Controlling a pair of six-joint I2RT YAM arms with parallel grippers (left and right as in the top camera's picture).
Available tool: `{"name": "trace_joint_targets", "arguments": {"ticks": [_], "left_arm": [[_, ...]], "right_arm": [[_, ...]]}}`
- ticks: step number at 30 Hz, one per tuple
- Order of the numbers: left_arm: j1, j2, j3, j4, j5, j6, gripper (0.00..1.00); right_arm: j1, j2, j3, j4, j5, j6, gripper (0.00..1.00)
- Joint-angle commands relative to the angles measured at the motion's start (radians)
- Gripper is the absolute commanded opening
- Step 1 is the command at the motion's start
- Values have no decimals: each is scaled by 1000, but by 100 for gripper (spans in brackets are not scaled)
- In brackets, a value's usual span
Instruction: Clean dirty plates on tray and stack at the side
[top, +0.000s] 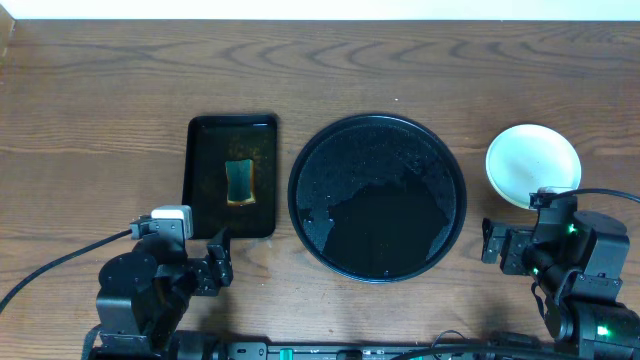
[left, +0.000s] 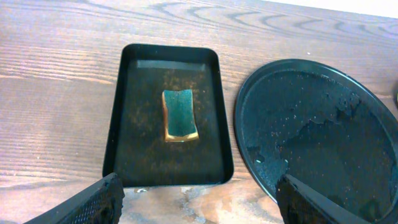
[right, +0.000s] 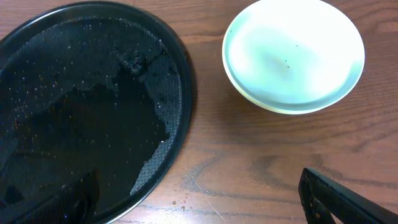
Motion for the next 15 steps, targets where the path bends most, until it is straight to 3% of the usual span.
{"name": "trace_joint_targets", "arguments": {"ticks": [1, 9, 15], "left_arm": [[-1, -2, -5, 0, 1, 2, 79], [-1, -2, -5, 0, 1, 2, 79], [-1, -2, -5, 0, 1, 2, 79]], "right_arm": [[13, -2, -7, -2, 6, 0, 99], [17, -37, -11, -12, 23, -17, 99], [58, -182, -50, 109, 24, -30, 99]]}}
